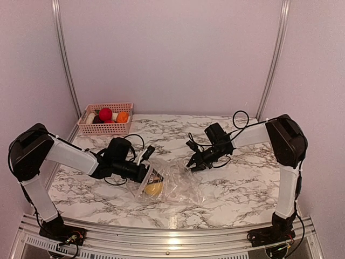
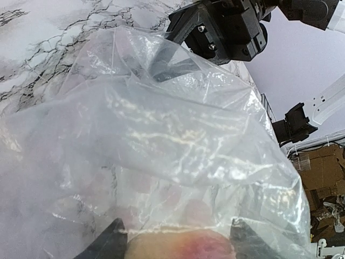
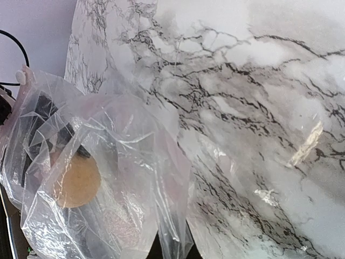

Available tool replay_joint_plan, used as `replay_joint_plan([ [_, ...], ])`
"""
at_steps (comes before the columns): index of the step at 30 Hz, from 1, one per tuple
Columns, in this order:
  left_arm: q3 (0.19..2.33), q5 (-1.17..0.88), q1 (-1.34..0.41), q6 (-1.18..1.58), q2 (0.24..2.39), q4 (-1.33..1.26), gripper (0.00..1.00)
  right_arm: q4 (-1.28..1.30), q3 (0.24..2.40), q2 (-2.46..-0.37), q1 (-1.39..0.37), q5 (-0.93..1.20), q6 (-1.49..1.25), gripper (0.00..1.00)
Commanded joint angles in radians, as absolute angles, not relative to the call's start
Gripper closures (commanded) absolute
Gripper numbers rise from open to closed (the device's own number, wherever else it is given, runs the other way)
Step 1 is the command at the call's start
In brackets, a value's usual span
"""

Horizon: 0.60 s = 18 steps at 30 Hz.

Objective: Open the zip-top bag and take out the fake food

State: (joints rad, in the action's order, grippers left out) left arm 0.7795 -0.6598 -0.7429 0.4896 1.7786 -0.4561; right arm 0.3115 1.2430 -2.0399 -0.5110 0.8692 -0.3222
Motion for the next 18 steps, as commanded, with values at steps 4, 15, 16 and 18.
replay_joint_plan([
  [4, 0.681, -0.593, -0.677, 0.482, 1.634, -0.414, 0.45, 0.294, 1.197, -1.976, -0.472, 0.836, -0.302, 1.00],
  [15, 0.632, -0.593, -0.436, 0.491, 1.431, -0.338, 0.46, 0.318, 1.162, -1.941, -0.420, 0.836, -0.262, 1.00],
  [16, 0.644, -0.598, -0.405, 0.491, 1.421, -0.330, 0.46, 0.319, 1.161, -1.941, -0.419, 0.836, -0.261, 1.00],
  [18, 0.686, -0.600, -0.344, 0.489, 1.415, -0.304, 0.46, 0.319, 1.162, -1.939, -0.419, 0.836, -0.260, 1.00],
])
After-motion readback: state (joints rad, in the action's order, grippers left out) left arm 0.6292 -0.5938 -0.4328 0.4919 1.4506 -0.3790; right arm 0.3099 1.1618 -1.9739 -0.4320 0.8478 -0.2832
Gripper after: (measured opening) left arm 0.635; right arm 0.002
